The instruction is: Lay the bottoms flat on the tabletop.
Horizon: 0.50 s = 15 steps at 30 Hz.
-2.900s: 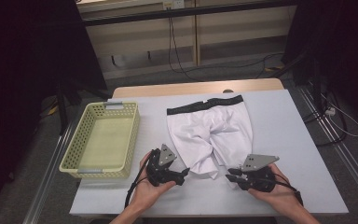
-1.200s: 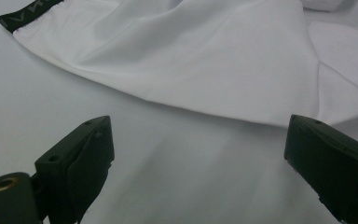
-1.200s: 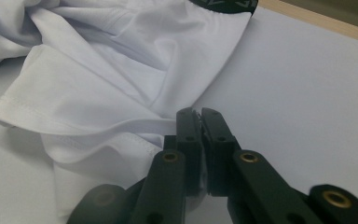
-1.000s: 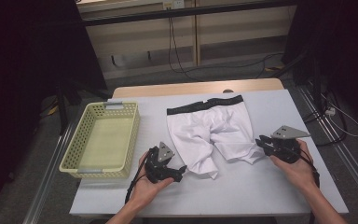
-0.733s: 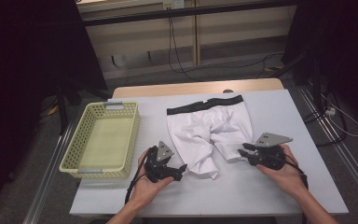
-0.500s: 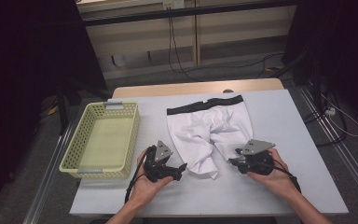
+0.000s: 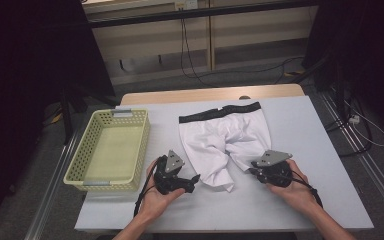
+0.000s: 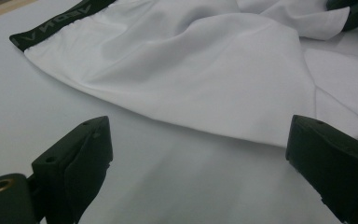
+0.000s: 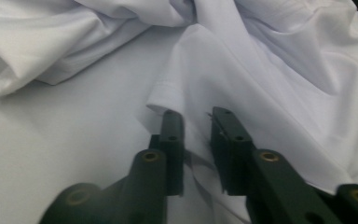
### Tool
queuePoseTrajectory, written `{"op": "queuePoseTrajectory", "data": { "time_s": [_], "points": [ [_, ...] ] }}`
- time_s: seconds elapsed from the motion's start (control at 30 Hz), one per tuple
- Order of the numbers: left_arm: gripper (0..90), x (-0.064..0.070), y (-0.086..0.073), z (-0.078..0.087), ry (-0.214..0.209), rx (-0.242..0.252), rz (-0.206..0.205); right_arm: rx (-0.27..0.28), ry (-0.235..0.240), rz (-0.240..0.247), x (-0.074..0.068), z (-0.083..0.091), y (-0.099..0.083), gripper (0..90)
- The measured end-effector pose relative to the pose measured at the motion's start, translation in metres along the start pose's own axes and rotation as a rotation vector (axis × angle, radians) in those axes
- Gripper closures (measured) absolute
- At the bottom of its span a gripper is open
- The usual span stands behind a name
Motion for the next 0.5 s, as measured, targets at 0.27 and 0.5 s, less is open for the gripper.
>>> {"op": "queuePoseTrajectory", "data": {
  "time_s": [0.27,0.5],
  "points": [
    [7.4,0.0,-0.001,-0.001,0.002,-0.009,0.007,0.063,-0.008,-0.055,0.009,0.012,0.008,89.0],
    [7.3,0.0,-0.003,-0.002,0.004,-0.022,0.005,0.163,-0.058,-0.138,0.029,0.035,0.018,89.5]
  ]
}}
Point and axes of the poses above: each handheld gripper's, and its own axes: z roughly backward along the jaws, y roughly out of its top, x roughly to its right, the point moved 7 cm from there along -z, roughly forward along the jaws, and after that the axes turned 11 degrees about z, right-handed, at the moved point
